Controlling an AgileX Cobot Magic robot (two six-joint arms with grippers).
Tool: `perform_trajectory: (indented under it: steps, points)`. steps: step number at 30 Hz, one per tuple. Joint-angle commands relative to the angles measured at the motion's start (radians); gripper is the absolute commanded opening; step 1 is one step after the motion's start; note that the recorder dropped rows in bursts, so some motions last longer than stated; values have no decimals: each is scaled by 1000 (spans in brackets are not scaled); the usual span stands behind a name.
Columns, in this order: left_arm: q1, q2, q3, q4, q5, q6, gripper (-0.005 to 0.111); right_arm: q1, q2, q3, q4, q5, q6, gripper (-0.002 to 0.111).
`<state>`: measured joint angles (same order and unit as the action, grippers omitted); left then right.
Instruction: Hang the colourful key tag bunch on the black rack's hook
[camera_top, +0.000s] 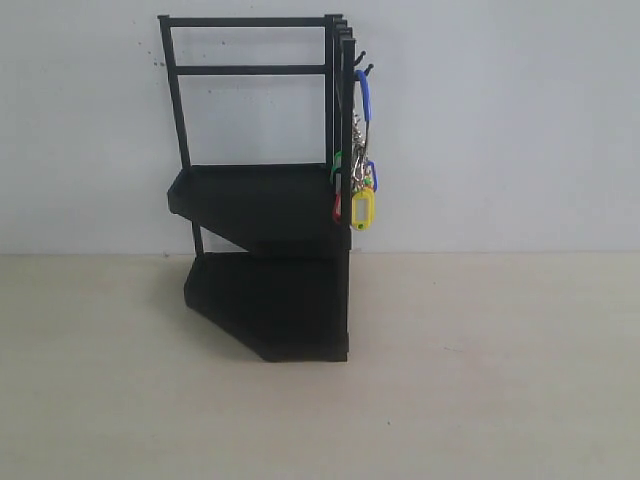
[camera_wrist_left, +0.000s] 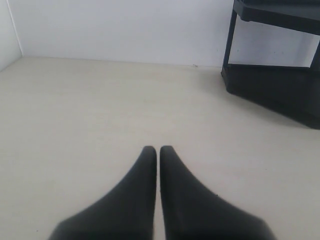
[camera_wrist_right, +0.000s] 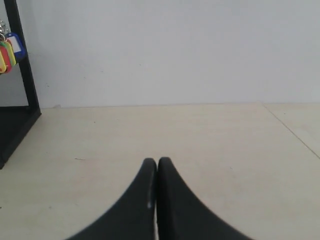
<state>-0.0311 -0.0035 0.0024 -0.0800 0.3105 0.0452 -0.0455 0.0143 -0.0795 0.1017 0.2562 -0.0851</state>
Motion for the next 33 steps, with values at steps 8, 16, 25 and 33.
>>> perform_trajectory:
  steps: [8, 16, 25, 33]
  points:
    - [3, 4, -2, 0, -3, 0, 4, -4, -14, 80, -59, 56, 75, 0]
    - [3, 4, -2, 0, -3, 0, 4, -4, -14, 80, -71, 78, 76, 0]
    - [3, 4, -2, 0, -3, 0, 4, -4, -14, 80, -65, 84, 85, 0]
    - [3, 4, -2, 0, -3, 0, 4, 7, -14, 80, -62, 85, 85, 0]
